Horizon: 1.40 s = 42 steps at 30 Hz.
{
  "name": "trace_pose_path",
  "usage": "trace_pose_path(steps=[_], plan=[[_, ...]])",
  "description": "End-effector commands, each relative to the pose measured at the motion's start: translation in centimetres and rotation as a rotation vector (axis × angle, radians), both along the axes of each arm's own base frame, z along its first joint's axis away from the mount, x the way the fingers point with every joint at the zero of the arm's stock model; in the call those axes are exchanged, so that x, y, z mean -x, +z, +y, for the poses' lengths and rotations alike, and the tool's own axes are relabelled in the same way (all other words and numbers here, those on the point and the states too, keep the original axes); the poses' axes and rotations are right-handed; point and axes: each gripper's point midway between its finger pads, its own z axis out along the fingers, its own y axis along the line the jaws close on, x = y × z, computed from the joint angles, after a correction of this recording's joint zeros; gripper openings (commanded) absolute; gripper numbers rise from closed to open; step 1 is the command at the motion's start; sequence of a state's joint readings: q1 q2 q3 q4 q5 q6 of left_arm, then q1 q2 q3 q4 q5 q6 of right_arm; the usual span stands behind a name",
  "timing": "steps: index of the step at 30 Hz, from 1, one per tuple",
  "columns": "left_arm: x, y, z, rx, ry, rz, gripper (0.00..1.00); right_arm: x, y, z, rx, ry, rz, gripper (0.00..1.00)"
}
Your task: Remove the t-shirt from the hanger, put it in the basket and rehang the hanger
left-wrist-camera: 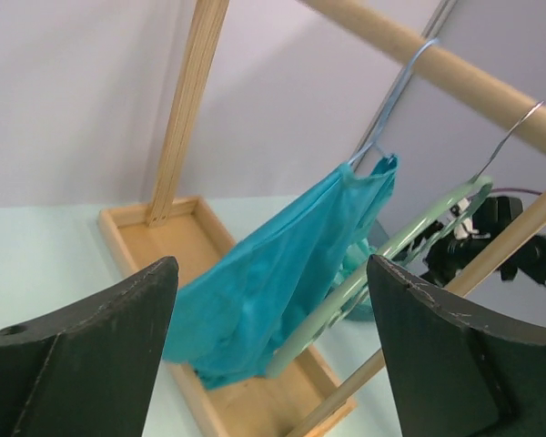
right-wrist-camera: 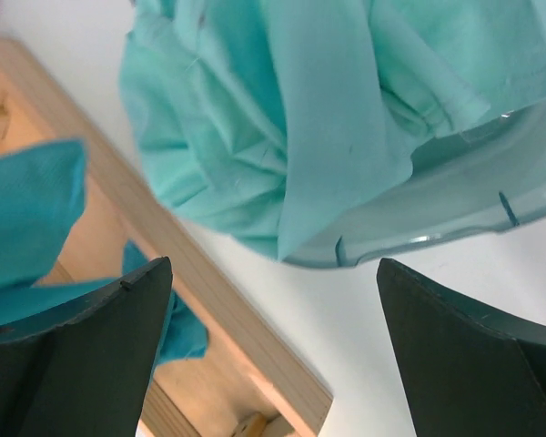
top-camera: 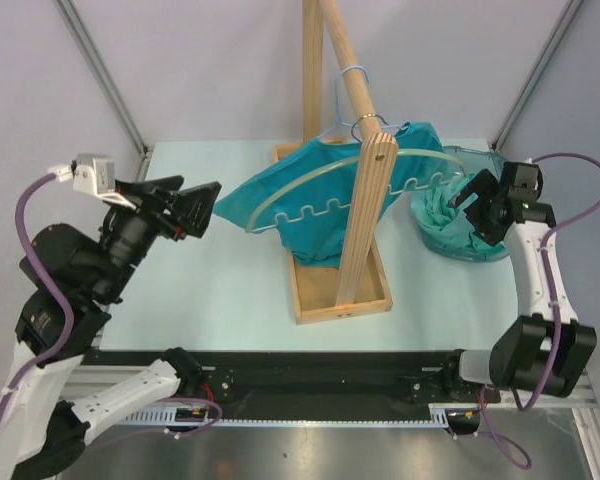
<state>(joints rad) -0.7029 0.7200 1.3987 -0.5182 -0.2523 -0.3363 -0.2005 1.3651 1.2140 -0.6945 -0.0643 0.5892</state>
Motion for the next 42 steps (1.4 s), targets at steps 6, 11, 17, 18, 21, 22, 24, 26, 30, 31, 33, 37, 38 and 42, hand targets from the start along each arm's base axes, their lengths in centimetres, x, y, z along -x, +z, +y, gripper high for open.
trace_pose_path(steps=[6, 11, 17, 18, 21, 22, 24, 26, 30, 31, 33, 37, 38, 42], plan=[[-2.2, 5.1, -5.7, -0.014, -0.209, -0.034, 0.87, 4.8, 3.7, 3.0, 0.014, 0.091, -0.104, 1.00], [-5.3, 5.4, -9.0, 0.014, -0.416, -0.004, 0.83, 6.3, 4.3, 4.0, -0.012, 0.119, -0.140, 0.99], [-7.2, 4.3, -11.7, -0.034, -0.610, -0.017, 0.76, 7.5, 4.1, 5.6, -0.060, 0.179, -0.160, 0.99], [-7.8, 3.6, -12.3, -0.042, -0.638, -0.002, 0.75, 7.6, 4.0, 5.8, -0.059, 0.191, -0.156, 0.99], [-8.0, 2.3, -13.7, -0.071, -0.737, 0.000, 0.74, 8.0, 3.7, 6.5, -0.061, 0.225, -0.152, 0.98], [-8.2, 1.9, -13.9, -0.086, -0.748, 0.002, 0.75, 8.0, 3.6, 6.7, -0.069, 0.233, -0.151, 0.98], [-9.1, 0.8, -14.2, -0.104, -0.746, 0.020, 0.76, 8.0, 3.8, 7.6, -0.075, 0.266, -0.161, 0.98], [-9.9, -0.3, -14.4, -0.119, -0.745, 0.033, 0.76, 8.0, 4.0, 8.1, -0.076, 0.275, -0.170, 0.98], [-11.6, -2.5, -14.9, -0.135, -0.727, 0.082, 0.73, 8.0, 4.9, 9.4, -0.083, 0.306, -0.202, 0.97], [-12.1, -3.0, -14.9, -0.143, -0.722, 0.087, 0.72, 8.0, 5.0, 9.5, -0.089, 0.302, -0.204, 0.97], [-12.4, -3.5, -15.1, -0.151, -0.720, 0.094, 0.69, 8.1, 5.1, 9.6, -0.086, 0.304, -0.215, 0.97], [-13.0, -4.0, -15.3, -0.166, -0.719, 0.085, 0.61, 8.3, 5.0, 9.5, -0.081, 0.300, -0.214, 0.97], [-13.0, -4.2, -15.5, -0.166, -0.725, 0.084, 0.59, 8.3, 5.0, 9.5, -0.079, 0.300, -0.215, 0.97], [-13.6, -5.1, -16.1, -0.162, -0.733, 0.100, 0.51, 8.7, 4.5, 9.5, -0.084, 0.294, -0.206, 0.97]])
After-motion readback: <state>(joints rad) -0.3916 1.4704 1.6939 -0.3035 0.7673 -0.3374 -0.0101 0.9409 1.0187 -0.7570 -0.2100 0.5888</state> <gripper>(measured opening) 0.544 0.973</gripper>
